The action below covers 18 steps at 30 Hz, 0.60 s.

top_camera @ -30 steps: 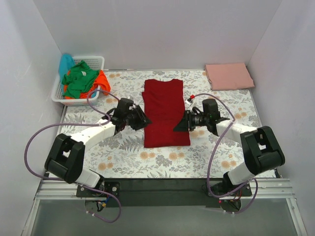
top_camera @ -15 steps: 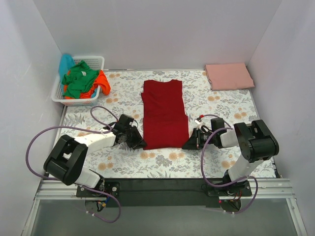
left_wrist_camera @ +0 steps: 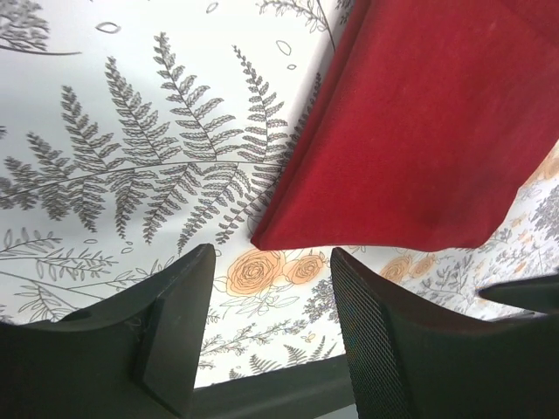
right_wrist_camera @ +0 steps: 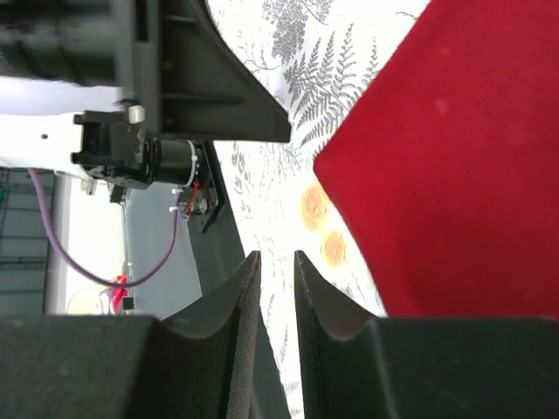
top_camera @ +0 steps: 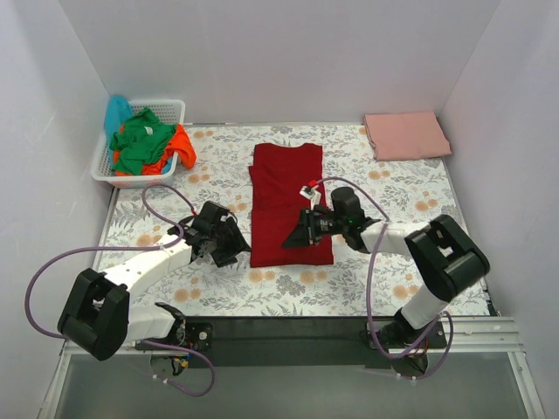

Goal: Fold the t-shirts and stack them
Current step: Fold the tshirt

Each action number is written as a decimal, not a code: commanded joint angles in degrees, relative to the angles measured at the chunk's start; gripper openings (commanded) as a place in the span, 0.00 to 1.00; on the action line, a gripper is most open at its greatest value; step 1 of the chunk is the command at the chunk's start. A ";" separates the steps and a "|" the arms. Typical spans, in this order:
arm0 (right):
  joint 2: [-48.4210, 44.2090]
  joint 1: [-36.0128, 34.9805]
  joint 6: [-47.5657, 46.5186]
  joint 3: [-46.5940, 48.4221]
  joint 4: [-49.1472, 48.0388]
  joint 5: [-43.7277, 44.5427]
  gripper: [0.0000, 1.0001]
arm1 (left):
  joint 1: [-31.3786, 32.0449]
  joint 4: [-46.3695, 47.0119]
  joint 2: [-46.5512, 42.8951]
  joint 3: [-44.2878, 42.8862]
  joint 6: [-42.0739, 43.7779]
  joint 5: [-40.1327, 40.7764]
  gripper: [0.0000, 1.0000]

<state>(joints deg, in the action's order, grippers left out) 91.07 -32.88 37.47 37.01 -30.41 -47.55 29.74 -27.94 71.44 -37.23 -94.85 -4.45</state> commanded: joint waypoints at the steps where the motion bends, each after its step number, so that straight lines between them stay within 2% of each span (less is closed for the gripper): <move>1: 9.26 -2.97 5.94 1.92 -7.71 2.29 0.28 | -0.12 -3.78 -2.97 -1.79 0.28 3.74 0.55; 5: 20.18 -3.68 10.16 2.10 -17.98 0.88 0.27 | -0.12 -6.15 -4.38 -1.53 0.28 6.81 0.57; 6: 21.77 -3.59 11.12 1.57 -19.06 1.05 0.27 | -0.12 -6.42 -4.99 -1.35 0.36 7.26 0.64; 7: 24.13 -3.59 11.30 1.22 -20.11 1.14 0.27 | -0.12 -6.77 -4.99 -1.26 0.28 7.61 0.67; 9: 24.77 -3.59 10.96 0.43 -21.00 1.06 0.27 | -0.12 -7.30 -5.26 -1.00 0.54 7.26 0.68; 14: 16.35 -3.15 10.34 -0.89 -19.25 1.41 0.27 | -0.12 -6.43 -4.91 -0.65 0.28 5.68 0.70; 16: 10.40 -2.10 8.85 -1.16 -14.26 2.63 0.27 | -0.03 -5.81 -4.21 -1.17 0.63 4.54 0.72; 18: 4.07 -0.88 2.98 -0.37 -7.42 4.56 0.29 | 0.23 -5.45 -2.36 -1.96 0.98 2.62 0.73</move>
<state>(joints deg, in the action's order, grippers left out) 104.36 -35.38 46.65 35.75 -43.51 -46.06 29.74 -33.82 68.18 -37.56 -94.39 0.16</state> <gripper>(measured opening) 0.279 0.729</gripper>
